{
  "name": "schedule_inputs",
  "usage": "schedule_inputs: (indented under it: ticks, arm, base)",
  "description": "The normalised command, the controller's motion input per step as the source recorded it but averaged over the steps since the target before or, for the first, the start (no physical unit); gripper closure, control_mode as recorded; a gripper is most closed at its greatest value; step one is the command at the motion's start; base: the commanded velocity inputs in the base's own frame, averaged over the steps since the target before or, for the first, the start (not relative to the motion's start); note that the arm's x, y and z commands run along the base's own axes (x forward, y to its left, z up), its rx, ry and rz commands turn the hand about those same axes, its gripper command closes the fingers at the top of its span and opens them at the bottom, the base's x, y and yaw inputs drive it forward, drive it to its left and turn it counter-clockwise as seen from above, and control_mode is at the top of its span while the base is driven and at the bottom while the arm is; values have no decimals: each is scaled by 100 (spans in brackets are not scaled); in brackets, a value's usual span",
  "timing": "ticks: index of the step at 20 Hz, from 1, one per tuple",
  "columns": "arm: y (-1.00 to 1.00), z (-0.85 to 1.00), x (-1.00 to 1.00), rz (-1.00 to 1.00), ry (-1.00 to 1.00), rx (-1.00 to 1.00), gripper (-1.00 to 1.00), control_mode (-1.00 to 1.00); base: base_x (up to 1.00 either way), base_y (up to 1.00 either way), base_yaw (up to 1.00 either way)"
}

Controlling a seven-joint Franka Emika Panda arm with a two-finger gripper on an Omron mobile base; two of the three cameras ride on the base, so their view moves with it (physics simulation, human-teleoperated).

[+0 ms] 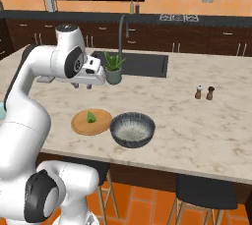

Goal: Pick the chicken drumstick and lemon wedge from their plates and place them in the bowl. Then put the bowl in the fridge.

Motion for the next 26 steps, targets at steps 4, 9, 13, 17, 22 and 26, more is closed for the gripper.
schedule_inputs:
  ticks: [4, 9, 13, 17, 22, 26]
  arm:
    - [19, -2, -34, 0, 0, 0, -100, -100]
    - [53, -52, 10, 9, 2, -4, -100, -100]
    - [23, -77, 50, 16, 6, -7, -100, -100]
    - [10, -86, 58, 12, 2, -7, -100, -100]
    - [23, -69, 59, 6, 1, -5, -100, -100]
    - [11, -68, 65, 2, 0, 0, -100, -100]
  base:
    - [0, 0, 0]
    - [0, 0, 0]
    - [0, 0, 0]
    - [0, 0, 0]
    - [0, 0, 0]
    - [0, 0, 0]
